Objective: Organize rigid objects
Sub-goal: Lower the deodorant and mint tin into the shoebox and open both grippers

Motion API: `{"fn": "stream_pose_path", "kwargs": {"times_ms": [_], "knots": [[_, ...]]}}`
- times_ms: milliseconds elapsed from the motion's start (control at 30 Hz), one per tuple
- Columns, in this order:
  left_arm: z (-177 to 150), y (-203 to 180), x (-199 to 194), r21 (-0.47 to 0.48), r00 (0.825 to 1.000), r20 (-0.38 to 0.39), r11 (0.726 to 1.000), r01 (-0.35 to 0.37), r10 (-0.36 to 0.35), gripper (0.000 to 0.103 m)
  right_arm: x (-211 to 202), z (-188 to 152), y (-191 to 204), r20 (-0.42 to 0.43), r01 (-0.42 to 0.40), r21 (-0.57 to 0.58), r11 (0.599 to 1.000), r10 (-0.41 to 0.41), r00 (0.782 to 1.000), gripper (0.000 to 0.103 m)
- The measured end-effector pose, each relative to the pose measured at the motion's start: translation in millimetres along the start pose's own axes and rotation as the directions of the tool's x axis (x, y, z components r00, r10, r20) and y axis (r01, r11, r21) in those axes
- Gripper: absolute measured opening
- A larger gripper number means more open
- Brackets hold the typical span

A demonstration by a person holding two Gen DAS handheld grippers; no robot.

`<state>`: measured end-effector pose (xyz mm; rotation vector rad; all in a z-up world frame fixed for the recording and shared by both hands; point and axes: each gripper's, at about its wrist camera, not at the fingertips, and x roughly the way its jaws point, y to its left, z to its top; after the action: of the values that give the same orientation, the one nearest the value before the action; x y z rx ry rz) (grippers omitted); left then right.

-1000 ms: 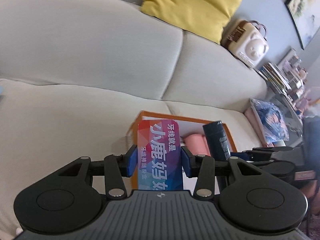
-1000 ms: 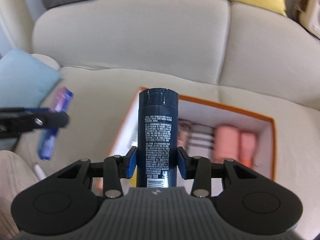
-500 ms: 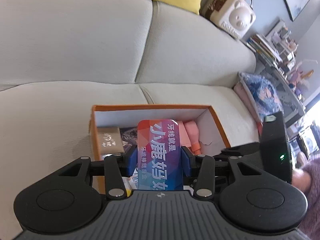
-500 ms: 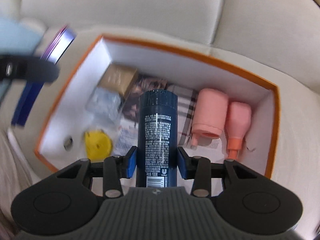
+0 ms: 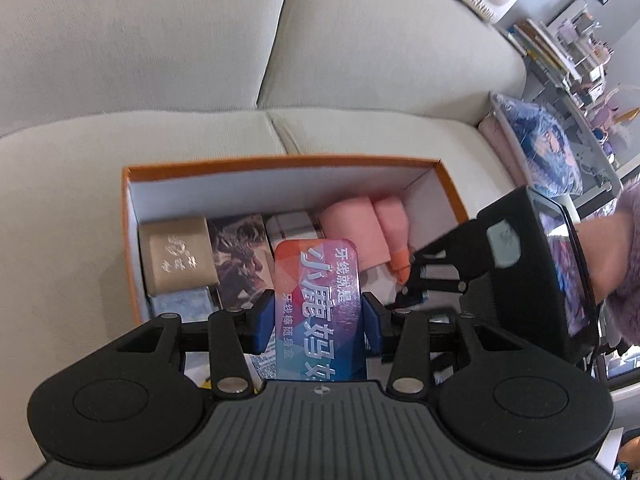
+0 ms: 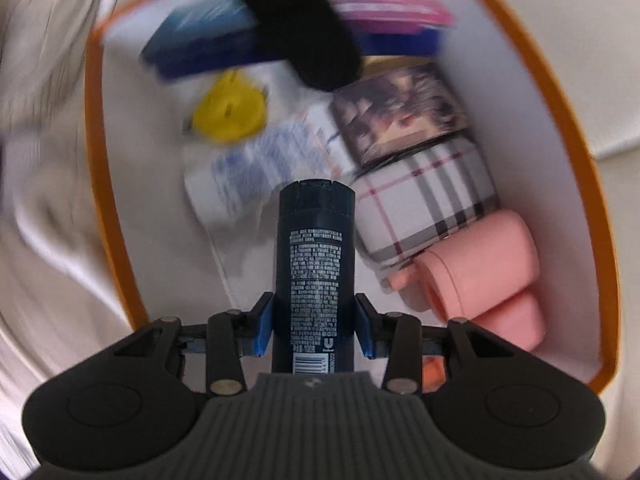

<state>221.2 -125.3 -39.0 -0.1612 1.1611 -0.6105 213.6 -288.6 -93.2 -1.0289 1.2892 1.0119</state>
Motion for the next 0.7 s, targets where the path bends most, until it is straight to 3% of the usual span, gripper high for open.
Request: {"fn": "stream_pose_path", "kwargs": {"times_ms": [300,567,633,700], "knots": [[-4.7,0.7,20.5,-0.012,0.998,-0.068,1.0,-0.001,0.0,0.051,26.1,-2.7,17.1,-0.034,0.083,-0.324,0.942,-0.1,0.994,0.043],[-8.6,-5.7,34.0,-0.022,0.994,-0.11,1.0,0.013,-0.016,0.051,21.1,-9.7,15.0,0.063,0.139,-0.314,0.939,-0.125,0.99,0.047],[-10.1,-7.1,35.7,-0.029,0.992,-0.121,0.999,0.023,-0.027,0.051,16.4,-12.3,12.4,0.074,0.142,-0.287,0.948,-0.126,0.989,0.05],[-11.5,-7.9,37.2,-0.047,0.991,-0.13,0.998,0.037,-0.043,0.051,6.7,-16.8,8.3,0.1,0.143,-0.235,0.961,-0.123,0.987,0.06]]}}
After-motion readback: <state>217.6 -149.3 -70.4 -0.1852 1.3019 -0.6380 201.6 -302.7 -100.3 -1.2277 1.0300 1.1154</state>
